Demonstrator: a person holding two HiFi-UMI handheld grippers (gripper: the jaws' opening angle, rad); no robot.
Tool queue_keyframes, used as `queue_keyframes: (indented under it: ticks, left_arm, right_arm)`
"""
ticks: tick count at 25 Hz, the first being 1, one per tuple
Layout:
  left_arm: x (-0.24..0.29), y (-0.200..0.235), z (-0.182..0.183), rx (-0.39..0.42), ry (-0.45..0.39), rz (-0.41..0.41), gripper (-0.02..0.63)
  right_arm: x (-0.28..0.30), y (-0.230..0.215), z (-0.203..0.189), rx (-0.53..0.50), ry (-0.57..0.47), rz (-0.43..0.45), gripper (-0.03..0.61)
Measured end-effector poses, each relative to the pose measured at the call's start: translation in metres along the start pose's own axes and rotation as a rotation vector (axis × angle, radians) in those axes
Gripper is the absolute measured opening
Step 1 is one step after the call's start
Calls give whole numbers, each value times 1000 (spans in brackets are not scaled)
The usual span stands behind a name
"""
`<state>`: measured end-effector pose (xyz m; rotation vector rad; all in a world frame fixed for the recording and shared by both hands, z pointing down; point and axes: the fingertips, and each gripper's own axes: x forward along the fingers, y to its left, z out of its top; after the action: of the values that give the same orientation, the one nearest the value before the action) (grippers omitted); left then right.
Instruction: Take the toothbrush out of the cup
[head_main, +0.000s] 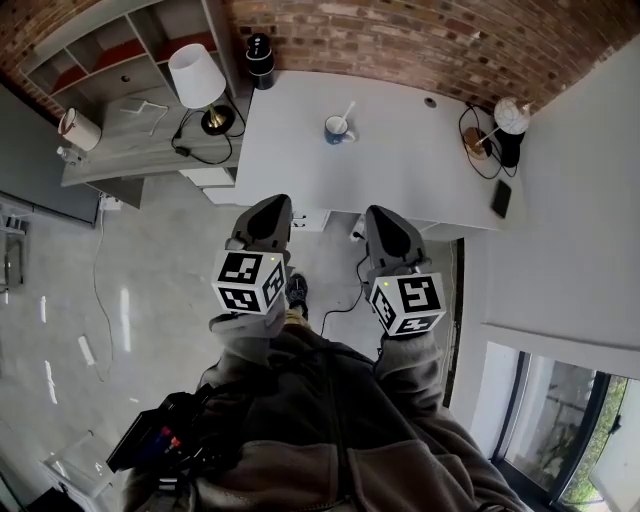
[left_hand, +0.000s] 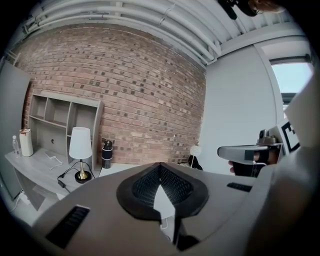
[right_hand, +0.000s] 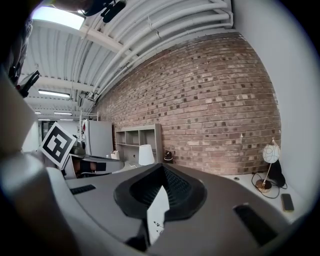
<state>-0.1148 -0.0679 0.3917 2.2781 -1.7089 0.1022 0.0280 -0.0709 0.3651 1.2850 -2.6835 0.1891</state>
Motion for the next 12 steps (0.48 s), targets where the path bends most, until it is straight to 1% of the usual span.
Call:
queue_keyframes:
  ticks: [7,12]
  left_arm:
    - [46,32,11,-19,23,-30,4]
    - [70,57,14,-35,41,-47,3]
  right_arm:
    - [55,-14,9,-7,32,-19,2]
    - [90,-14,12,-17,58,-30,2]
